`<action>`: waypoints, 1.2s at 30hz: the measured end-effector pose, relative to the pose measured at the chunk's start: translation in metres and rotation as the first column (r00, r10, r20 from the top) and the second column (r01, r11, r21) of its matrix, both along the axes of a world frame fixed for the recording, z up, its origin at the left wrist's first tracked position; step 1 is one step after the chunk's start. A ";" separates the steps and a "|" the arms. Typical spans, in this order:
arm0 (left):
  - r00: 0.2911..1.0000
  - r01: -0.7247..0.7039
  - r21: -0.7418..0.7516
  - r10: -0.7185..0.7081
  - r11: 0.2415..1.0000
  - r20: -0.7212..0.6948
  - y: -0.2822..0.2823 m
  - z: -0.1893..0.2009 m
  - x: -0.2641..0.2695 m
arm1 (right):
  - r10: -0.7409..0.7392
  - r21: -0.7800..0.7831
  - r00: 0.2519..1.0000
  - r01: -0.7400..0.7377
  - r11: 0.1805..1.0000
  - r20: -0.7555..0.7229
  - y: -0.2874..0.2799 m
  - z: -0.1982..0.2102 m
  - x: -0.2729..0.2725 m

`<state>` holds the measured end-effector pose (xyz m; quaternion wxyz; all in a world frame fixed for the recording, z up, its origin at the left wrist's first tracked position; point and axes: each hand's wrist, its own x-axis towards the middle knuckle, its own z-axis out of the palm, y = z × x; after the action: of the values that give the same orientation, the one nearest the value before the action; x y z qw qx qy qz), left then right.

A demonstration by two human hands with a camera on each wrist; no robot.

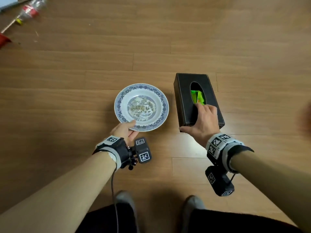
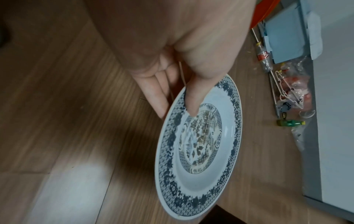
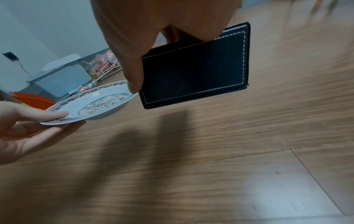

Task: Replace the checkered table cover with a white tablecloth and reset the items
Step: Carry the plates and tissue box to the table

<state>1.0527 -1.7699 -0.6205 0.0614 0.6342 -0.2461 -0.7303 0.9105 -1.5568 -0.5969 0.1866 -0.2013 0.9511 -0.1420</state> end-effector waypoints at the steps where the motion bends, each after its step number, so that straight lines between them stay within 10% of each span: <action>1: 1.000 0.002 -0.002 -0.002 1.000 0.002 -0.007 -0.021 -0.005 | 0.009 0.001 1.000 -0.009 1.000 -0.020 -0.002 -0.021 -0.007; 13: 0.991 -0.002 -0.132 -0.016 0.991 -0.136 -0.086 -0.202 -0.064 | 0.051 -0.090 0.970 -0.074 0.993 -0.238 -0.055 -0.215 -0.068; 36: 0.999 0.011 -0.097 -0.014 0.995 -0.036 -0.118 -0.240 -0.013 | 0.121 0.007 0.971 -0.122 0.993 -0.207 -0.052 -0.230 -0.032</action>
<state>1.0398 -1.8876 -0.8603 0.0921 0.6156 -0.2842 -0.7293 0.8789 -1.6084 -0.8264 0.0941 -0.2732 0.9509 -0.1112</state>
